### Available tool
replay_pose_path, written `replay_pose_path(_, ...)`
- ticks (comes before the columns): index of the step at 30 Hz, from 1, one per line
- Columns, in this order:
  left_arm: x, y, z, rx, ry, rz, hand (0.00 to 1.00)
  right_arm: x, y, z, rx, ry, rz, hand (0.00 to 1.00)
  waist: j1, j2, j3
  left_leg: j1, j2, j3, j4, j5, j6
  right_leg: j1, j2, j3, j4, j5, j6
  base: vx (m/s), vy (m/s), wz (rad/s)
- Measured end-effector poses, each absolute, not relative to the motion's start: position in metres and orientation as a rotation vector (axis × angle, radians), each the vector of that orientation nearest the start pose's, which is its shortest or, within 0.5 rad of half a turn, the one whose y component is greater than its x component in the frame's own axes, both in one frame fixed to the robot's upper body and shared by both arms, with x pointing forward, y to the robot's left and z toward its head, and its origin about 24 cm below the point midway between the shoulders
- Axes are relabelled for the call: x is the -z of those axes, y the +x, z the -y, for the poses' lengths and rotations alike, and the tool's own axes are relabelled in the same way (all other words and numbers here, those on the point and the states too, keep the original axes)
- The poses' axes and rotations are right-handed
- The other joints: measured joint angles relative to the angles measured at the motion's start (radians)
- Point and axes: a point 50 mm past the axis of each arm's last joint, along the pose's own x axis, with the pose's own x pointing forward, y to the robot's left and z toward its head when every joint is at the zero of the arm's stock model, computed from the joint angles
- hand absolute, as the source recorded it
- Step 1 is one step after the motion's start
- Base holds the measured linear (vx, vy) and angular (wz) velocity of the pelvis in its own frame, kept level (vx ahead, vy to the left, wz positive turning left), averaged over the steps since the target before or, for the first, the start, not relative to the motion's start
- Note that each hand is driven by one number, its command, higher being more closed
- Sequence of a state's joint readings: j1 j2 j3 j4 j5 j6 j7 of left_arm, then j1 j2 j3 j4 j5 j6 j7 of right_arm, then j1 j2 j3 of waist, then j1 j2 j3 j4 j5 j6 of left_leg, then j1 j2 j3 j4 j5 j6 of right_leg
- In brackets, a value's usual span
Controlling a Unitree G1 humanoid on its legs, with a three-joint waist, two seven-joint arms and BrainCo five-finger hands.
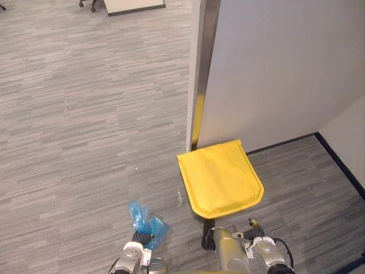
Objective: Gather rubbish on tea table into small bin, then transfer packed bag to large trash can.
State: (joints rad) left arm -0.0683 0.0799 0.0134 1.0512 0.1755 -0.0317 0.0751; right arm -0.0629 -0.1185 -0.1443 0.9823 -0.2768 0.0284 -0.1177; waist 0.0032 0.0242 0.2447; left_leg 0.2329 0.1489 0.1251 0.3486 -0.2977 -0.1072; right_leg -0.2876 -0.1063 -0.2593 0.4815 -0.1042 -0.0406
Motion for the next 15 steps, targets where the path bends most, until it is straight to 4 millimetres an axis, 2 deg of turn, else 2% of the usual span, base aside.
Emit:
replay_pose_path(2,0.145,0.152,-0.183,-0.026,0.261,-0.957,1.0,0.136,0.159,0.215,0.145,-0.36,-0.957,0.0,0.001,0.0,-0.017,0.017,0.0,0.002,-0.032,0.04,-0.002,0.03,0.009,0.0,-0.047,0.004,0.003,0.2,-0.009,0.03)
replay_pose_path(6,0.151,0.135,-0.185,-0.031,0.255,-1.001,1.0,0.141,0.152,0.212,0.108,-0.38,-0.988,0.0,0.004,0.004,-0.071,0.007,-0.007,0.002,-0.005,0.063,-0.016,0.05,0.025,0.024,-0.116,0.043,0.014,0.12,0.086,-0.17)
replay_pose_path(7,0.153,0.13,-0.186,-0.033,0.254,-1.013,1.0,0.142,0.151,0.209,0.094,-0.378,-0.994,0.0,0.011,-0.017,-0.075,-0.042,-0.023,-0.003,0.082,0.042,-0.013,0.08,-0.001,0.049,-0.174,0.077,0.027,0.06,0.159,-0.18)
replay_pose_path(8,0.153,0.129,-0.186,-0.033,0.254,-1.016,1.0,0.143,0.15,0.207,0.09,-0.375,-0.999,0.0,0.01,-0.024,-0.076,-0.053,-0.026,0.005,0.071,0.011,-0.001,0.088,-0.006,0.054,-0.191,0.088,0.035,-0.02,0.151,0.06)
replay_pose_path(9,0.153,0.129,-0.185,-0.025,0.248,-1.013,1.0,0.146,0.143,0.209,0.095,-0.372,-1.021,0.0,0.001,-0.016,-0.085,-0.062,-0.018,0.03,-0.12,0.047,0.035,0.104,-0.001,0.054,-0.225,0.126,0.049,-0.1,0.167,-0.08)
replay_pose_path(10,0.153,0.128,-0.184,-0.027,0.238,-1.015,1.0,0.146,0.143,0.21,0.094,-0.378,-1.027,0.0,0.017,-0.02,-0.09,-0.054,-0.021,0.031,-0.138,0.036,0.008,0.103,0.004,0.074,-0.234,0.129,0.068,-0.09,0.129,-0.15)
replay_pose_path(11,0.153,0.129,-0.185,-0.029,0.241,-1.012,1.0,0.146,0.143,0.208,0.087,-0.375,-1.028,0.0,0.018,-0.017,-0.091,-0.057,-0.027,0.032,-0.139,0.036,0.007,0.102,0.0,0.085,-0.245,0.13,0.076,-0.08,0.158,-0.28)
replay_pose_path(13,0.153,0.125,-0.193,-0.036,0.261,-1.023,1.0,0.151,0.137,0.194,0.057,-0.351,-1.041,0.0,0.016,-0.052,-0.113,-0.059,-0.057,0.036,-0.134,0.035,0.009,0.121,-0.015,0.121,-0.3,0.167,0.102,-0.08,0.126,-0.1)
replay_pose_path(15,0.153,0.124,-0.192,-0.036,0.261,-1.025,1.0,0.151,0.136,0.192,0.054,-0.347,-1.044,0.0,0.016,-0.06,-0.116,-0.059,-0.067,0.058,-0.129,0.031,0.014,0.124,-0.02,0.136,-0.315,0.186,0.107,-0.13,0.086,-0.21)
